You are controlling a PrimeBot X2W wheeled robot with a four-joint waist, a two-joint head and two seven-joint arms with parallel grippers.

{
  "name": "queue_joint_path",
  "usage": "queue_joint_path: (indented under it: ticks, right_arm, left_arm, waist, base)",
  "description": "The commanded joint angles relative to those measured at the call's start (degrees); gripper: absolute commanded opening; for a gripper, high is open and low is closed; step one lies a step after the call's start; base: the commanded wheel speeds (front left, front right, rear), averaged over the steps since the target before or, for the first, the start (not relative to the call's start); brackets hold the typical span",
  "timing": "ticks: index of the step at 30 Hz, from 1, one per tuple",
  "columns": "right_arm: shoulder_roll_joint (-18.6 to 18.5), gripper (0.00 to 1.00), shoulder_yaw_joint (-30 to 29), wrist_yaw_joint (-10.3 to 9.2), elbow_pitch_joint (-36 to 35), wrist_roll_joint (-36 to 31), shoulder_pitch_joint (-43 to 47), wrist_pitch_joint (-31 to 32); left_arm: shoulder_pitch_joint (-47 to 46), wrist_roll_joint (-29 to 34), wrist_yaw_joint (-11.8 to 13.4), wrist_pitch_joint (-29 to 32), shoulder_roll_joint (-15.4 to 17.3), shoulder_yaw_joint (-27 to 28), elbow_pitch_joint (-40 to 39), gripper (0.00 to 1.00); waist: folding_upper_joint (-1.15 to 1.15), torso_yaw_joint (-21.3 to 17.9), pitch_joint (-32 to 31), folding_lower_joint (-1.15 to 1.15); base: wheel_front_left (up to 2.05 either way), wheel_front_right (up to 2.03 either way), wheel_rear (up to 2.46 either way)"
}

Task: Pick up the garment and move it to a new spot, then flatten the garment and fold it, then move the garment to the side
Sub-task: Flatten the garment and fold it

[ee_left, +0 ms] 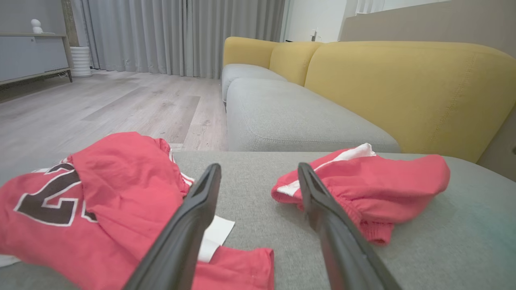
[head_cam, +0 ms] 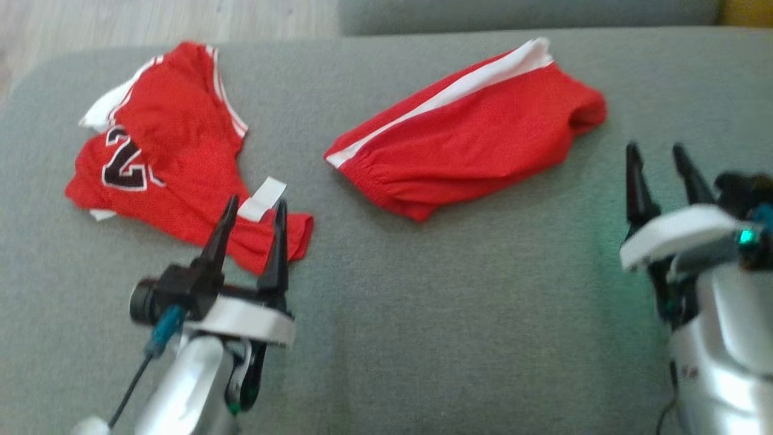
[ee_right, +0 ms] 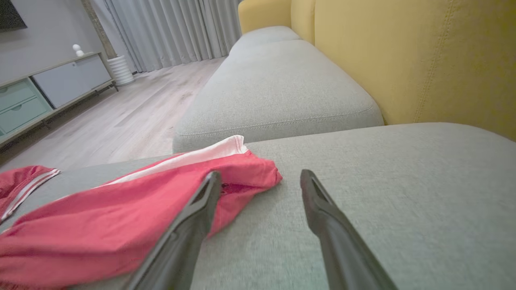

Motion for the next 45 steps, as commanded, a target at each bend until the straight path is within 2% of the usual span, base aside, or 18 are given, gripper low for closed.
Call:
queue_joint_path:
  ticks: [1,9,14,20,27,28,29,30,36,40,45]
  right_arm:
    - [0.58,1.0,0.41,-0.05,-1.41,-0.36,-4.39,0.95]
    - [1.06,1.0,-10.67,-0.05,8.16,1.5,-18.11,7.63]
    - [-0.49,1.0,-18.71,-0.05,17.17,-3.59,-25.13,8.96]
    - [-2.13,1.0,-27.56,-0.05,26.25,-13.81,-29.87,11.09]
    - [-0.74,1.0,-31.3,-0.05,31.97,-20.53,-33.0,13.38]
    - [-0.62,0.92,-31.42,-0.05,32.48,-20.93,-33.36,13.34]
    - [-0.53,0.4,-31.57,-0.05,32.9,-21.26,-33.67,13.19]
    - [-0.47,0.0,-31.55,-0.05,33.29,-21.49,-34.01,12.96]
    - [-1.11,0.0,-29.01,-0.05,34.76,-21.06,-35.84,8.98]
    - [-3.49,0.0,-26.69,-0.05,35.37,-19.13,-35.76,5.02]
    - [-5.41,0.0,-25.93,-0.05,35.38,-17.14,-34.64,2.92]
  left_arm:
    - [-3.7,0.54,-0.47,-0.3,0.18,1.61,-1.26,1.0]
    - [-8.47,2.11,-2.48,-0.3,-2.2,0.13,0.53,1.0]
    - [-10.17,2.76,-3.38,-0.3,-3.44,-0.29,1.03,1.0]
    - [-10.72,3.46,-4.02,-0.3,-4.64,-0.65,1.29,1.0]
    - [-11.17,3.93,-4.36,-0.3,-5.33,0.07,1.34,1.0]
    - [-11.26,4.0,-4.4,-0.3,-5.4,0.22,1.36,1.0]
    - [-11.35,4.08,-4.45,-0.3,-5.46,0.36,1.39,1.0]
    - [-11.44,4.16,-4.49,-0.3,-5.51,0.51,1.42,1.0]
    - [-11.64,4.62,-4.76,-0.3,-5.76,1.4,1.36,1.0]
    - [-11.42,4.96,-5.02,-0.3,-5.89,2.19,1.32,1.0]
    - [-11.17,5.24,-5.21,-0.3,-5.98,2.85,0.97,1.0]
  waist:
    - [0.0,2.4,3.09,-0.01]
    - [0.0,7.2,9.36,-0.01]
    - [0.0,10.06,11.25,-0.01]
    - [0.0,11.95,12.29,-0.01]
    - [0.0,12.2,13.23,-0.01]
    - [0.0,12.12,13.33,-0.01]
    - [0.0,12.02,13.41,-0.01]
    - [0.0,11.87,13.47,-0.01]
    - [0.0,10.4,13.33,-0.01]
    - [0.0,8.78,12.44,-0.01]
    - [0.0,7.42,11.59,-0.01]
  base:
    - [0.0,0.0,0.0]
    - [0.0,0.0,0.0]
    - [0.0,0.0,0.0]
    - [0.0,0.0,0.0]
    - [0.0,0.0,0.0]
    - [0.0,0.0,0.0]
    - [0.0,0.0,0.0]
    - [0.0,0.0,0.0]
    - [0.0,0.0,0.0]
    - [0.0,0.0,0.0]
    - [0.0,0.0,0.0]
